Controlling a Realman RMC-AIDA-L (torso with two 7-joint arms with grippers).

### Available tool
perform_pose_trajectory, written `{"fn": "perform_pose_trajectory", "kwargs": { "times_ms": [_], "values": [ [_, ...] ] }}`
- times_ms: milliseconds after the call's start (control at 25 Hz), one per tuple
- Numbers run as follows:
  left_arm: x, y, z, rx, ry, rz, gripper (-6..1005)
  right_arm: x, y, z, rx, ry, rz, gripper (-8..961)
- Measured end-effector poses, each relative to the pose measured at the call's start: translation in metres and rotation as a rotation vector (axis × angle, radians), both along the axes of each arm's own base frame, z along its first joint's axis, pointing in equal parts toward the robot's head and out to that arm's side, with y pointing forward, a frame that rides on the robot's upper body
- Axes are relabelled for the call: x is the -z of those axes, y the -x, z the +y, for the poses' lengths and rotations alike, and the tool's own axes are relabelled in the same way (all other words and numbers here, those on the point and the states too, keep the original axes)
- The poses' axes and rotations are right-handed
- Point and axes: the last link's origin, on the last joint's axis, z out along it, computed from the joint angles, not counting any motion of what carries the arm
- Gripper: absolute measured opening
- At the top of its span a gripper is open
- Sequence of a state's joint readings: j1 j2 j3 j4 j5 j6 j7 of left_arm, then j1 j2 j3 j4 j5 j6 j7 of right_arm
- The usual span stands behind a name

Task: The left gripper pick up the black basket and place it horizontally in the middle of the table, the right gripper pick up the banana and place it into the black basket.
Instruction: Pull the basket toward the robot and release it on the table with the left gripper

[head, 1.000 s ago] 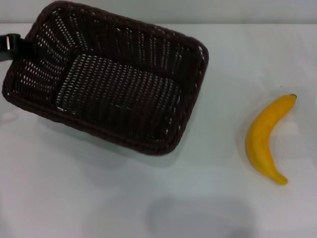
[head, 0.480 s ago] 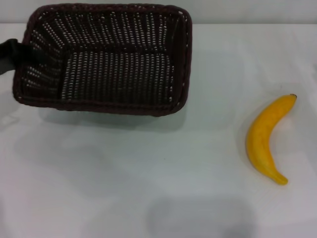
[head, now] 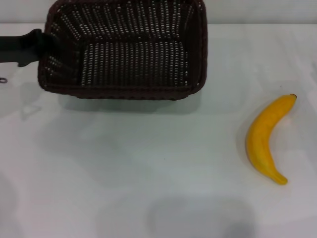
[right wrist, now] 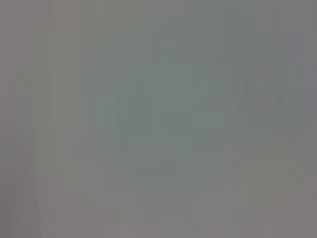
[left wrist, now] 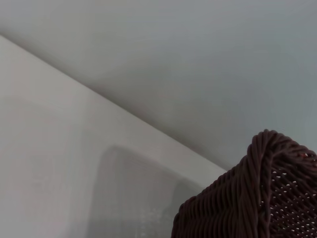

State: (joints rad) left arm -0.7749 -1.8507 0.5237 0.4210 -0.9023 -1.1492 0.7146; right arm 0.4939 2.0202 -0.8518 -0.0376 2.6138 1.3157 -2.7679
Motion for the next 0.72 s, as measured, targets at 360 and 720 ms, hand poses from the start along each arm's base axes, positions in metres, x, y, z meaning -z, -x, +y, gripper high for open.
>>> {"fn": "perform_pose_trajectory", "kwargs": {
  "times_ms": [360,720],
  "values": [
    [0.025,-0.018,0.009,0.005,0.017,-0.008,164,-0.009,-0.006,-0.002,0.002,0.003,-0.042,858],
    [0.036,-0.013,0.003,-0.032,0.053,0.0,282,-0.017,-0.017,-0.011,0.024,-0.013,-0.062,858]
  ]
}}
